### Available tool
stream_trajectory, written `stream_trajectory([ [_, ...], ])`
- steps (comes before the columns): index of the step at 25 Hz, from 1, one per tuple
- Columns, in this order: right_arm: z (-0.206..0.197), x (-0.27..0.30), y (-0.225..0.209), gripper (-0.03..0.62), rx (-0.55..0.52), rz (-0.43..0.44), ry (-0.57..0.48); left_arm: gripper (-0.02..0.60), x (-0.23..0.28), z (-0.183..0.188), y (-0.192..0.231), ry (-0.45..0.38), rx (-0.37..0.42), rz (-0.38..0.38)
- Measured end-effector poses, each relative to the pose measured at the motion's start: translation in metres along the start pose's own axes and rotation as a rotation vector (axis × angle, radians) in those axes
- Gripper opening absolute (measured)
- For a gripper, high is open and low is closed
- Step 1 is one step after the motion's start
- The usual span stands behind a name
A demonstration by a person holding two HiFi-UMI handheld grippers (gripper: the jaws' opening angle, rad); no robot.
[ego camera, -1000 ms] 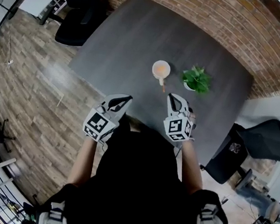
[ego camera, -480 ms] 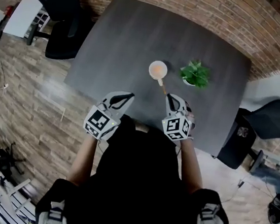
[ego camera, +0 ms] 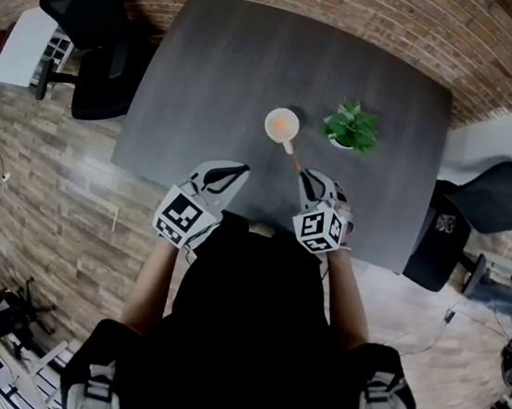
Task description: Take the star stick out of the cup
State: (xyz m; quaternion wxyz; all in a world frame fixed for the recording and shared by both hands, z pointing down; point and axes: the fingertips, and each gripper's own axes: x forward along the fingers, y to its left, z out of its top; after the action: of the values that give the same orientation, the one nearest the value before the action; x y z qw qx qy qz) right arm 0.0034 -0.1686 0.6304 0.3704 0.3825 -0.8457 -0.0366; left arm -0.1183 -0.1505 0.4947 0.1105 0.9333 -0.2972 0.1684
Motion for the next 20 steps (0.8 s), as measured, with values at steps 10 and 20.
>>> stream_trajectory([
  [10,-0.006,0.011,0.002,0.052,0.147,-0.003,-0.001,0.002,0.006,0.002,0.004,0.009,0.052,-0.059],
  [20,-0.006,0.022,0.005,0.072,0.215,0.007,0.013,0.002,0.004,0.001,0.012,0.026,0.039,-0.081],
])
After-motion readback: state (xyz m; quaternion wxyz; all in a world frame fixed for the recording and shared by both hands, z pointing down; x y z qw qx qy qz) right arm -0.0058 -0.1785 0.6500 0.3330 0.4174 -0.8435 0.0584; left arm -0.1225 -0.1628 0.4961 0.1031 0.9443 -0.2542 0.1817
